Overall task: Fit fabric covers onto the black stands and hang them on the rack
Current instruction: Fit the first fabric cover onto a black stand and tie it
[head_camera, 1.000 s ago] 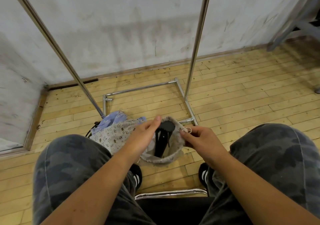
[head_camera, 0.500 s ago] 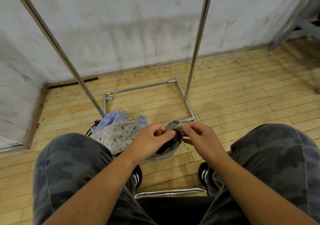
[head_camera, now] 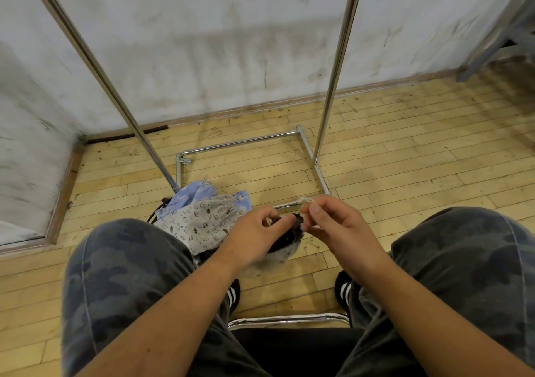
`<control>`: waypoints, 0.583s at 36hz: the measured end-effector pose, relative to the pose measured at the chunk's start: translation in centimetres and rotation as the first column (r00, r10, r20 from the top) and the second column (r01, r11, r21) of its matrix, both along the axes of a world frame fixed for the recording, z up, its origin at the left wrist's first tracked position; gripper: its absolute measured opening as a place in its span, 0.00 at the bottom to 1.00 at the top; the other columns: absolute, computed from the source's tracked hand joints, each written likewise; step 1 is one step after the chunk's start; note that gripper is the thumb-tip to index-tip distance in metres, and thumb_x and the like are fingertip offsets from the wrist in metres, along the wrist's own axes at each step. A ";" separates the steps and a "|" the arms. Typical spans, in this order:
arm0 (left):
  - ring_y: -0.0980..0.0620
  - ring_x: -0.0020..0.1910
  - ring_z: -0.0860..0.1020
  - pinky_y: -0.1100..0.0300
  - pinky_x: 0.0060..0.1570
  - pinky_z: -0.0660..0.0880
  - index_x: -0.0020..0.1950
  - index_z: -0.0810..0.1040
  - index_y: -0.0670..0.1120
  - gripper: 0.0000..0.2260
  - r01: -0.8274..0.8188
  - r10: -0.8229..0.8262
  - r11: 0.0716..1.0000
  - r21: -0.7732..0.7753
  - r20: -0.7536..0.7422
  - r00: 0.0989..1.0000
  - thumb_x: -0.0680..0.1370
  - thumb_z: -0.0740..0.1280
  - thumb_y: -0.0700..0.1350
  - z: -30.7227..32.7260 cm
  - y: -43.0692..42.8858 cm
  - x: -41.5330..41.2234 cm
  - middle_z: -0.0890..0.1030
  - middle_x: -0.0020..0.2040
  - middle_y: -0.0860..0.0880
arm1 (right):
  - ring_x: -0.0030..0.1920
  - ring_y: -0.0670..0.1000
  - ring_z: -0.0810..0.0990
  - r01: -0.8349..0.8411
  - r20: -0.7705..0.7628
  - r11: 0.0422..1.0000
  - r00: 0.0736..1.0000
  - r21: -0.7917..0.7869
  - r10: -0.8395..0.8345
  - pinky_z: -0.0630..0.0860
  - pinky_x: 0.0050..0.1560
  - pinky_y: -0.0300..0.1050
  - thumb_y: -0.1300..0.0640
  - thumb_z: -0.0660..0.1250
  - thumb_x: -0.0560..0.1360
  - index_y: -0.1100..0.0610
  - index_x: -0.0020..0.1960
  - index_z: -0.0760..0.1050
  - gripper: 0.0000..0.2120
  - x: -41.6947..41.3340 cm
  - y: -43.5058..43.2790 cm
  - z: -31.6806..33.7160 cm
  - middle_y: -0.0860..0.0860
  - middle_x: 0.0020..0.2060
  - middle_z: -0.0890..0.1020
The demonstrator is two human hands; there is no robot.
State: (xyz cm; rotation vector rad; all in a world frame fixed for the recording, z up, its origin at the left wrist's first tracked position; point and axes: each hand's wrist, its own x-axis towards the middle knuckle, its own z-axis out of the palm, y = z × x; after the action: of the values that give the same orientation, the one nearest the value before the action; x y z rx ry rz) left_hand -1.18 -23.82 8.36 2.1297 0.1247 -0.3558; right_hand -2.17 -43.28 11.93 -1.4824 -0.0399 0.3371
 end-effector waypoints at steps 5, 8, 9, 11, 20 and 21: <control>0.55 0.35 0.82 0.55 0.44 0.80 0.47 0.82 0.54 0.17 -0.008 0.009 1.000 0.004 -0.080 0.997 0.80 0.64 0.65 -0.5 1.0 0.2 0.83 0.37 0.53 | 0.47 0.56 0.82 -0.004 -0.059 0.999 0.998 0.039 0.006 0.82 0.60 0.58 0.58 0.63 0.84 0.56 0.52 0.83 0.10 -0.2 0.2 0.2 0.56 0.40 0.79; 0.52 0.39 0.85 0.49 0.51 0.82 0.48 0.83 0.48 0.24 0.000 0.003 1.000 0.022 -0.128 0.992 0.81 0.60 0.65 -0.9 1.3 0.4 0.85 0.40 0.48 | 0.46 0.59 0.81 0.015 -0.068 0.998 0.998 0.065 -0.010 0.84 0.56 0.55 0.58 0.63 0.84 0.56 0.53 0.83 0.10 -0.1 0.3 0.4 0.56 0.39 0.78; 0.51 0.40 0.85 0.48 0.52 0.82 0.48 0.83 0.46 0.25 0.005 -0.001 1.000 0.024 -0.147 0.989 0.82 0.59 0.65 -1.1 1.3 0.4 0.86 0.40 0.47 | 0.46 0.59 0.81 0.024 -0.073 0.997 0.997 0.069 -0.019 0.84 0.56 0.55 0.58 0.63 0.83 0.56 0.54 0.83 0.09 -0.1 0.2 0.5 0.56 0.39 0.78; 0.52 0.42 0.86 0.47 0.54 0.82 0.48 0.84 0.47 0.23 0.008 -0.009 1.000 -0.007 -0.176 0.984 0.82 0.60 0.64 -1.4 1.2 0.4 0.86 0.42 0.48 | 0.44 0.56 0.80 0.033 -0.062 0.998 0.998 0.045 -0.031 0.84 0.56 0.59 0.59 0.65 0.83 0.53 0.57 0.84 0.09 0.0 0.1 0.5 0.57 0.40 0.78; 0.49 0.48 0.87 0.51 0.55 0.83 0.52 0.85 0.44 0.14 -0.125 0.022 0.948 -0.293 -0.332 0.943 0.83 0.67 0.54 -0.8 0.6 0.4 0.87 0.47 0.45 | 0.40 0.53 0.72 -0.015 0.064 0.996 0.998 -0.086 0.021 0.82 0.46 0.49 0.58 0.68 0.82 0.47 0.72 0.77 0.19 0.0 -0.3 0.5 0.71 0.47 0.75; 0.47 0.49 0.87 0.51 0.55 0.83 0.54 0.84 0.43 0.15 -0.168 0.043 0.933 -0.318 -0.364 0.930 0.83 0.66 0.53 -0.6 0.5 0.5 0.87 0.50 0.43 | 0.40 0.52 0.72 -0.008 0.072 0.996 0.997 -0.091 0.015 0.82 0.47 0.50 0.58 0.68 0.82 0.46 0.71 0.77 0.19 0.0 -0.3 0.5 0.71 0.49 0.76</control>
State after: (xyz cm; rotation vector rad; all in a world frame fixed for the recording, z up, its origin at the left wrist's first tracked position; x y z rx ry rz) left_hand -0.72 -23.29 7.72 1.6877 0.3593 -0.6450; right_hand -2.20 -43.60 12.44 -1.5843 -0.0925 0.2969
